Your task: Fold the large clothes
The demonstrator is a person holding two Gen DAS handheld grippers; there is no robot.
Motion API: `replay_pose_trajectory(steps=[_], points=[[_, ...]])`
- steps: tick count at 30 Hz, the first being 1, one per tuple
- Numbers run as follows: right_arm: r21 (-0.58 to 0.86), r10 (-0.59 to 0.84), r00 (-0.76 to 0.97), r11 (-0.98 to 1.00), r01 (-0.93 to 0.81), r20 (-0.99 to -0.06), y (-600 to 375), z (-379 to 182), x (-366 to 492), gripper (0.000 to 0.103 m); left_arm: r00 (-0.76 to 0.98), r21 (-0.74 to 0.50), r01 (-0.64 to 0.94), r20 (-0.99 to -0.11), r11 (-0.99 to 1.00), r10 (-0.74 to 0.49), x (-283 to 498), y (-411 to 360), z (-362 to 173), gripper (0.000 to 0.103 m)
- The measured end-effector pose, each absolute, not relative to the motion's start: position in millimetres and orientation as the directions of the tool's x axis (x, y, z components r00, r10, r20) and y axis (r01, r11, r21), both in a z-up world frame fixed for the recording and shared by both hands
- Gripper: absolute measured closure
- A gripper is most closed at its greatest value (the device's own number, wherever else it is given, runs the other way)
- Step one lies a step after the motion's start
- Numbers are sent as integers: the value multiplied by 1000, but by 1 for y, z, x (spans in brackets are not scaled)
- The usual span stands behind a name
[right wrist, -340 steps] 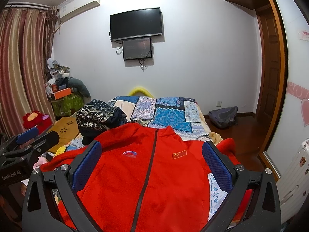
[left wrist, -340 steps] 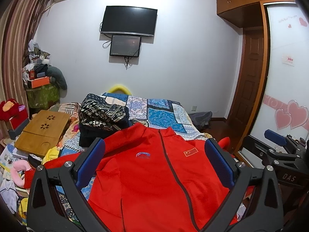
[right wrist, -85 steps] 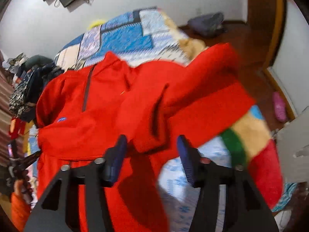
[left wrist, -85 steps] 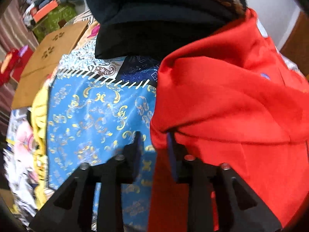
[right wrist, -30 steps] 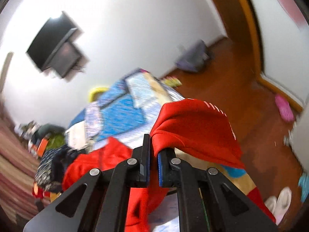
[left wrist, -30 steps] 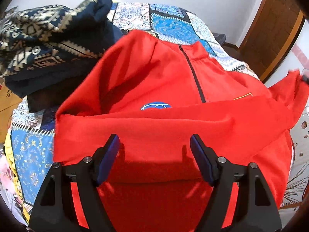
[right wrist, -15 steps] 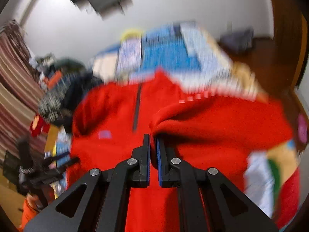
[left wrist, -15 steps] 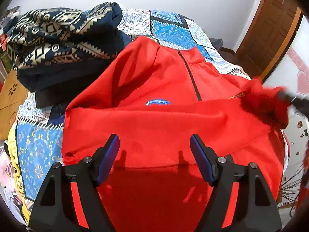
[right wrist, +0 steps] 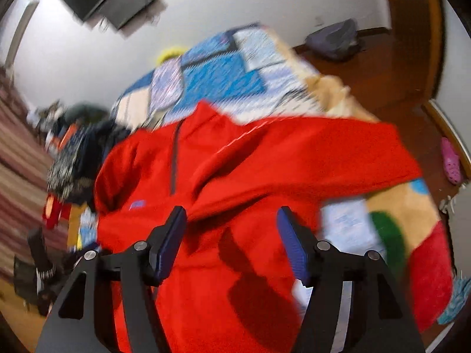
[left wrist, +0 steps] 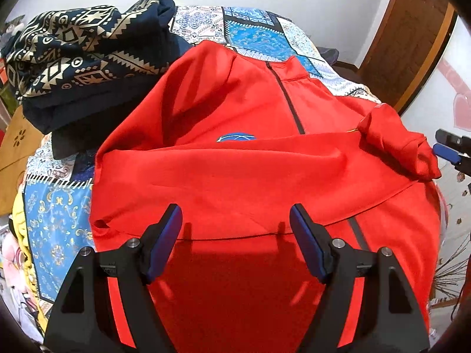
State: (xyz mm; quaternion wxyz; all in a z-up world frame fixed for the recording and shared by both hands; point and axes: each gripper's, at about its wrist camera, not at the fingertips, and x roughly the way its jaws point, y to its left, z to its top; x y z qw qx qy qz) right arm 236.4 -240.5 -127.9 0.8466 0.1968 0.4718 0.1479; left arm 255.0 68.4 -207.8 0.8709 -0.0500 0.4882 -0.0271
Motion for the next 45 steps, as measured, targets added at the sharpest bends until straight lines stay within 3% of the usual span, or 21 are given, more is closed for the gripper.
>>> replay_pose_trajectory(steps=[9,14,16,18,20,26,37,41,45], points=[[651,451,518,692,312,-727,-325,-197,256,43,516,-125,-4,-850,992,-105,263,63,-210,28],[679,456,528,628,380,-717,-338,-224,263,45,501,-136,-24,-859,990,-106,268,66,-218,28],[662,419,549,646,381,-724,-337,-221,267,56,497,-139,-31,-861,990,-105,271,66,-220,28],[621,366,559,687,377,-744,-337,-217,275,86,494,-141,-39,-863,989,-103,272,67,-222,28],[586,331,559,722,369,-760,-335,-212,283,97,497,-146,-45,-862,988,-105,273,68,-222,28],[503,290,639,846,177,-712,-308,-150,286,97,513,-134,-40,-853,990,-95,267,70,-217,28],[496,544,680,817,-294,-492,-197,5,252,98,584,-154,-50,-806,987,-96,245,88,-184,28],[461,611,633,786,-412,-476,-137,24,242,98,628,-166,-67,-773,984,-88,228,107,-166,28],[429,649,554,761,-486,-522,-76,9,234,98,656,-170,-87,-751,982,-72,208,128,-152,28]])
